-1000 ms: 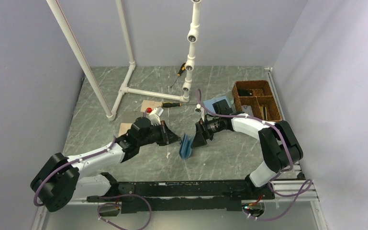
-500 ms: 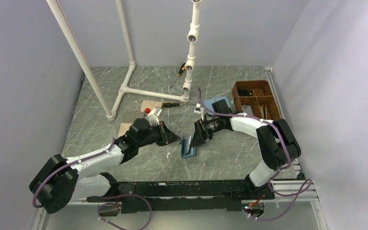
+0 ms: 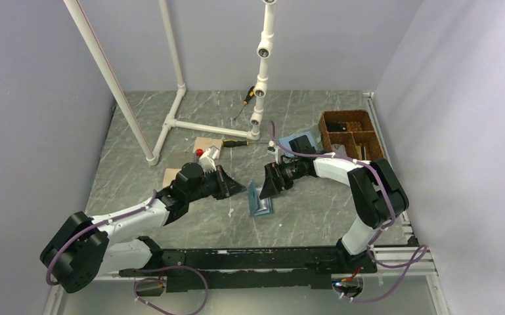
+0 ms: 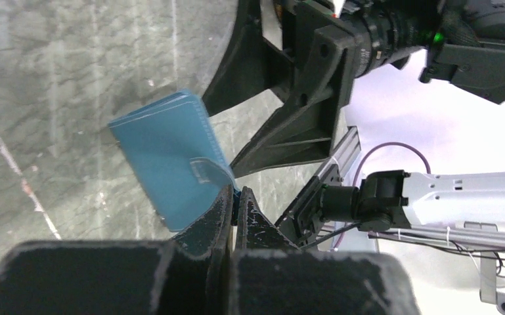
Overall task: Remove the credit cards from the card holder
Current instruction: Open the card holder at the center of the board.
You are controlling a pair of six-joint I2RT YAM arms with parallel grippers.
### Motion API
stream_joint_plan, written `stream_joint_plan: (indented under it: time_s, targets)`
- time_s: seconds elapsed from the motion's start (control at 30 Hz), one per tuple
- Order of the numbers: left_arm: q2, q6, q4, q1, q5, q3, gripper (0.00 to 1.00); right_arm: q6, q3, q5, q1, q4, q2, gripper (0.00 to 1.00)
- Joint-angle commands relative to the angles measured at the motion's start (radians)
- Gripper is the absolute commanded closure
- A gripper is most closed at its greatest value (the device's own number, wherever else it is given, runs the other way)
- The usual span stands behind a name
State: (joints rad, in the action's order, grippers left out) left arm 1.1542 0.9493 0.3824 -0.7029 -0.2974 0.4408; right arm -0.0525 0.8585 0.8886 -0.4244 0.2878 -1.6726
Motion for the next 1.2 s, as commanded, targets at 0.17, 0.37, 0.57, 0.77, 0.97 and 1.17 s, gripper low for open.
stream_joint_plan:
  time_s: [0.17, 0.37, 0.57, 0.77, 0.97, 1.17]
  targets:
    - [-0.037, 0.012, -0.199, 0.092, 0.087, -0.054, 1.0, 0.028, 0.05, -0.1, 0.009, -0.005, 0.023, 0.18]
    - [-0.034, -0.037, -0.456, 0.103, 0.166, -0.003, 1.0, 0.043, 0.058, -0.101, 0.009, 0.008, 0.024, 0.19]
    - [0.038, -0.111, -0.677, 0.104, 0.25, 0.064, 1.0, 0.115, 0.073, -0.121, 0.002, 0.041, 0.037, 0.2]
    - [0.047, -0.165, -0.728, 0.103, 0.252, 0.104, 0.92, 0.214, 0.099, -0.106, -0.019, 0.095, 0.064, 0.27]
    - [0.019, -0.19, -0.731, 0.103, 0.223, 0.126, 0.93, 0.309, 0.116, -0.122, -0.045, 0.144, 0.095, 0.33]
    - [-0.05, -0.19, -0.655, 0.103, 0.128, 0.112, 0.99, 0.371, 0.124, -0.071, -0.058, 0.177, 0.122, 0.35]
